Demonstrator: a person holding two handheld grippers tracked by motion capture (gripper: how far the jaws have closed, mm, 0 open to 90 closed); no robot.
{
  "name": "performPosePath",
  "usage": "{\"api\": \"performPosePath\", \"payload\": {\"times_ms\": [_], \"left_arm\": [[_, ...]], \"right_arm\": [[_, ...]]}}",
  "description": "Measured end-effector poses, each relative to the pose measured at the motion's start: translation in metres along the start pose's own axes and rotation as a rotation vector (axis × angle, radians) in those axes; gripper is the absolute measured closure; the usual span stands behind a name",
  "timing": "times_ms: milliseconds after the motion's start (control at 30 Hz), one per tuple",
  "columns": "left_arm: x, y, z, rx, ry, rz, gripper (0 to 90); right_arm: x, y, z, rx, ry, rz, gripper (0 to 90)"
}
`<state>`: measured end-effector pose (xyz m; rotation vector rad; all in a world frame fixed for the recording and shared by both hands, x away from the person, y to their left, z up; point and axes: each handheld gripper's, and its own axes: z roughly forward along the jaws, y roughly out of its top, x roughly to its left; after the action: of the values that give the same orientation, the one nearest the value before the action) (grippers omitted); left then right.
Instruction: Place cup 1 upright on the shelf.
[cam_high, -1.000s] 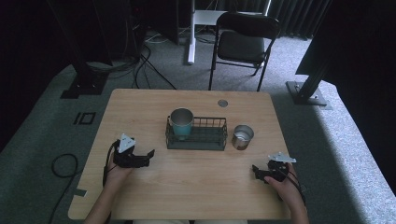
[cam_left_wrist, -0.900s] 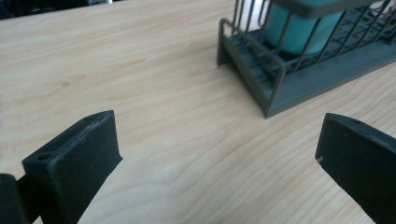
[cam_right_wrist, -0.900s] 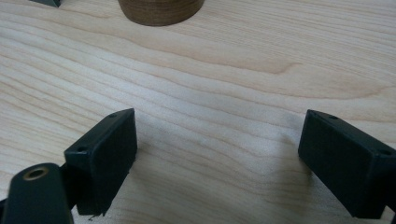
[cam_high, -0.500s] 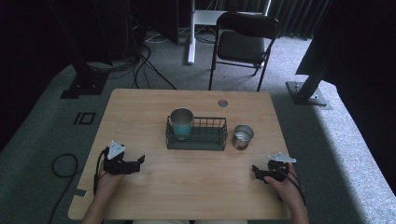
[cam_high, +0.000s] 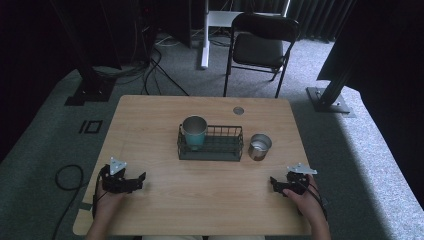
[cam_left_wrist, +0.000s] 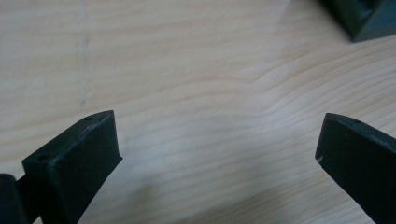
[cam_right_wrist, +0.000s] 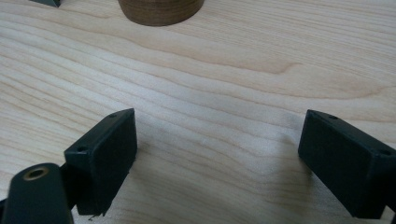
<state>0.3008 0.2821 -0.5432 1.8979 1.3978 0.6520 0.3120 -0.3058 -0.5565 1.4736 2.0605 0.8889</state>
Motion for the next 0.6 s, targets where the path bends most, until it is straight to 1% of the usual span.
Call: {"api": "performPosePath", "payload": {"times_ms": [33, 67, 133, 200, 267, 300, 333, 433, 500, 533, 600], "left_arm": [[0.001, -0.001, 0.000, 0.013, 0.007, -0.008, 0.3], [0.001, -0.001, 0.000, 0.013, 0.007, -0.008, 0.4], [0.003, -0.004, 0.000, 0.039, 0.029, -0.029, 0.3], [0.004, -0.005, 0.000, 0.044, 0.036, -0.032, 0.4], [0.006, -0.008, -0.001, 0.056, 0.053, -0.052, 0.4], [0.006, -0.008, -0.001, 0.056, 0.053, -0.052, 0.4], [0.008, -0.009, -0.002, 0.061, 0.065, -0.059, 0.4], [0.010, -0.012, -0.001, 0.077, 0.081, -0.070, 0.3], [0.012, -0.014, -0.001, 0.092, 0.091, -0.085, 0.3], [0.012, -0.014, -0.001, 0.092, 0.091, -0.085, 0.4], [0.013, -0.014, -0.002, 0.102, 0.103, -0.103, 0.4]], "right_arm": [[0.000, 0.000, 0.000, 0.000, 0.000, 0.000, 11.4], [0.000, 0.000, 0.000, 0.000, 0.000, 0.000, 11.4], [0.000, 0.000, 0.000, 0.000, 0.000, 0.000, 11.4], [0.000, 0.000, 0.000, 0.000, 0.000, 0.000, 11.4], [0.000, 0.000, 0.000, 0.000, 0.000, 0.000, 11.4], [0.000, 0.000, 0.000, 0.000, 0.000, 0.000, 11.4], [0.000, 0.000, 0.000, 0.000, 0.000, 0.000, 11.4], [0.000, 0.000, 0.000, 0.000, 0.000, 0.000, 11.4], [0.000, 0.000, 0.000, 0.000, 0.000, 0.000, 11.4], [0.000, 0.000, 0.000, 0.000, 0.000, 0.000, 11.4], [0.000, 0.000, 0.000, 0.000, 0.000, 0.000, 11.4]]}}
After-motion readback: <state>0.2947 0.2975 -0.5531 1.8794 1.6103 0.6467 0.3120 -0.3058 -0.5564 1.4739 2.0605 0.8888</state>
